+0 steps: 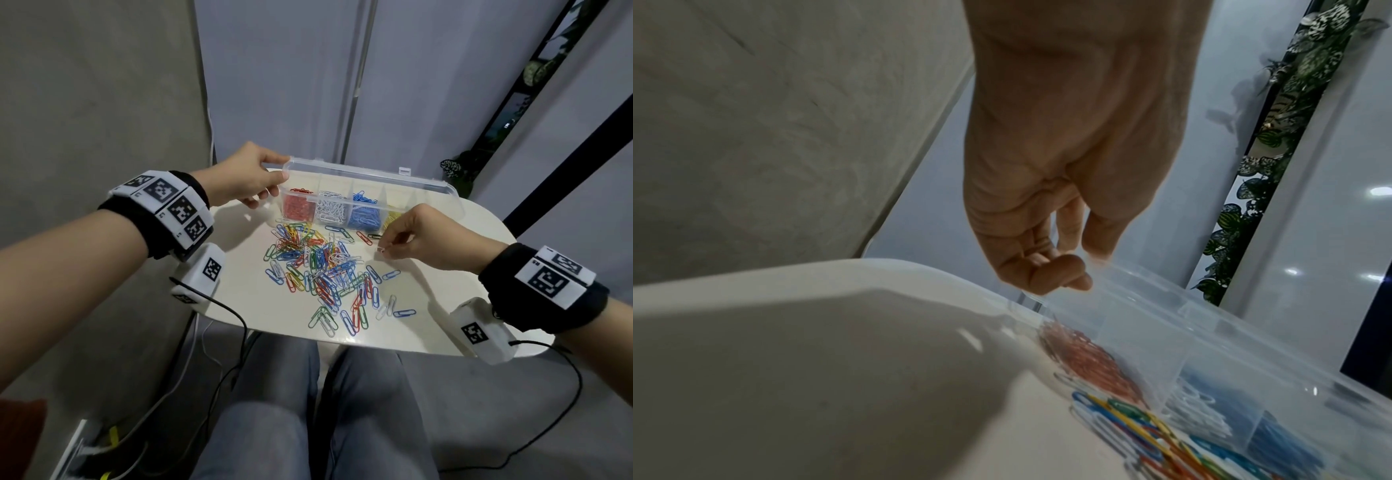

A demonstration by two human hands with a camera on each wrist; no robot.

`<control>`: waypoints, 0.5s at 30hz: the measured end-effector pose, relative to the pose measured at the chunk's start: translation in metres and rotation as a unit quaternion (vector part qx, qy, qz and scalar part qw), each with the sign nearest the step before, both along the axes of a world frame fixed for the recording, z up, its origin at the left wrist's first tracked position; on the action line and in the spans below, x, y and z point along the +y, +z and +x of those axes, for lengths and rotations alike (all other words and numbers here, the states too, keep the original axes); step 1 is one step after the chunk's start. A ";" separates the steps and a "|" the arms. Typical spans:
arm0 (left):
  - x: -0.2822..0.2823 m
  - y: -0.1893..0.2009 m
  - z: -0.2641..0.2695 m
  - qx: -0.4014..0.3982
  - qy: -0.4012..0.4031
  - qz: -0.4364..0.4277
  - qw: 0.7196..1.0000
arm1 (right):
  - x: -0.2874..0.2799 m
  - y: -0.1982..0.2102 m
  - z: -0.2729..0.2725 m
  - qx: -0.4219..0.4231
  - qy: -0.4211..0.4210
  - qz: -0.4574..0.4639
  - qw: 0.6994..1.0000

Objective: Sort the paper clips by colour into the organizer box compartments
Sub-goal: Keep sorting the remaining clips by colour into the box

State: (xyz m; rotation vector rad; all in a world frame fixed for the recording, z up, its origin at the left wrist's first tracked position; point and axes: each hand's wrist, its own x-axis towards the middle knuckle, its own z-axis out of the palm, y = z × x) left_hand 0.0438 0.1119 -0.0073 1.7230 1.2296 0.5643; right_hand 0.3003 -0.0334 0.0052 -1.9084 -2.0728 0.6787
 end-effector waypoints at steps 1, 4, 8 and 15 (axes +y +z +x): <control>0.000 0.000 0.000 0.001 0.000 0.001 1.000 | 0.001 0.002 -0.003 0.004 0.005 0.013 1.000; 0.001 0.001 -0.001 0.003 -0.002 0.002 1.000 | 0.010 0.011 -0.013 0.032 -0.007 0.095 0.995; 0.000 0.001 -0.001 0.007 0.001 0.002 1.000 | 0.041 0.027 -0.032 0.068 -0.054 0.163 0.983; -0.001 0.003 -0.001 0.026 -0.003 0.014 1.000 | 0.055 0.033 -0.038 0.087 -0.050 0.135 0.986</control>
